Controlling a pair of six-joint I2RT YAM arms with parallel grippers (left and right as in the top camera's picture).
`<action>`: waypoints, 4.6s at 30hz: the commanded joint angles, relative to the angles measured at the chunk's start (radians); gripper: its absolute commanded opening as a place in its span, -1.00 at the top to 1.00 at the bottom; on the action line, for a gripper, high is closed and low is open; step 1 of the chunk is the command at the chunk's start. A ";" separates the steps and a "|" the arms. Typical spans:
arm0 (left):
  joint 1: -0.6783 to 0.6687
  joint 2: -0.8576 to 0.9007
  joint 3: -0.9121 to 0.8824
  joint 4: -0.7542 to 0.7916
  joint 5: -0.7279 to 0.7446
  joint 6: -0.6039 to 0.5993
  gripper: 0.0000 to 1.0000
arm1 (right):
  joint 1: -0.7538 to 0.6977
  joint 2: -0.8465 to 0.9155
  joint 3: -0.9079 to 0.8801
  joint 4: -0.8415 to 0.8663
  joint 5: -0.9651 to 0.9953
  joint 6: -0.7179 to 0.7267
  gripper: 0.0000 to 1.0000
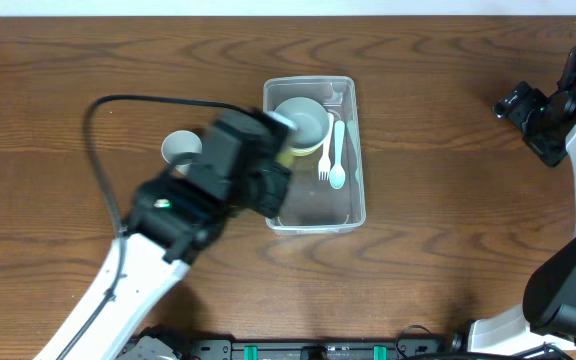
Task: Pack container
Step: 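Carry the yellow cup into the container and release it, then move the left gripper back to the grey cup and grasp it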
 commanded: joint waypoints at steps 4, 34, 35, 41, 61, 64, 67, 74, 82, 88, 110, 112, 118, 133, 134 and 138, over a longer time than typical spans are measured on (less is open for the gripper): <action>-0.128 0.193 0.016 0.033 -0.212 -0.005 0.88 | -0.003 0.002 0.012 -0.003 0.011 0.014 -0.98; -0.077 0.542 0.016 0.145 -0.357 0.001 0.72 | -0.003 0.002 0.012 -0.003 0.011 0.014 -0.98; -0.078 0.542 0.016 0.145 -0.357 0.001 0.69 | -0.003 0.002 0.012 -0.003 0.011 0.014 -0.98; -0.078 0.542 0.016 0.148 -0.357 0.001 0.66 | -0.003 0.002 0.012 -0.003 0.011 0.014 -0.98; -0.068 0.360 0.117 0.040 -0.361 0.002 0.03 | -0.003 0.002 0.012 -0.003 0.011 0.014 -0.99; -0.031 0.269 0.119 0.023 -0.368 0.000 0.03 | -0.003 0.002 0.012 -0.003 0.011 0.014 -0.98; 0.053 0.211 0.119 0.012 -0.385 -0.025 0.02 | -0.003 0.002 0.012 -0.003 0.011 0.014 -0.98; 0.307 0.254 0.116 -0.006 -0.382 -0.134 0.02 | -0.003 0.002 0.012 -0.003 0.011 0.014 -0.99; 0.457 0.375 0.116 -0.029 -0.282 -0.201 0.02 | -0.003 0.002 0.012 -0.003 0.011 0.014 -0.98; 0.471 0.448 0.116 -0.052 -0.276 -0.201 0.03 | -0.003 0.002 0.012 -0.003 0.011 0.014 -0.99; 0.471 0.548 0.089 -0.076 -0.233 -0.222 0.04 | -0.003 0.002 0.012 -0.003 0.011 0.014 -0.98; 0.471 0.548 0.075 -0.069 -0.210 -0.189 0.04 | -0.003 0.002 0.012 -0.003 0.011 0.014 -0.99; 0.471 0.550 0.061 -0.058 -0.198 -0.131 0.04 | -0.003 0.002 0.012 -0.003 0.011 0.014 -0.99; 0.471 0.625 0.061 -0.012 -0.199 -0.124 0.06 | -0.003 0.002 0.012 -0.003 0.011 0.014 -0.99; 0.471 0.639 0.061 -0.013 -0.199 -0.123 0.06 | -0.003 0.002 0.012 -0.003 0.011 0.014 -0.98; 0.471 0.674 0.061 -0.013 -0.199 -0.123 0.24 | -0.003 0.002 0.012 -0.003 0.011 0.014 -0.98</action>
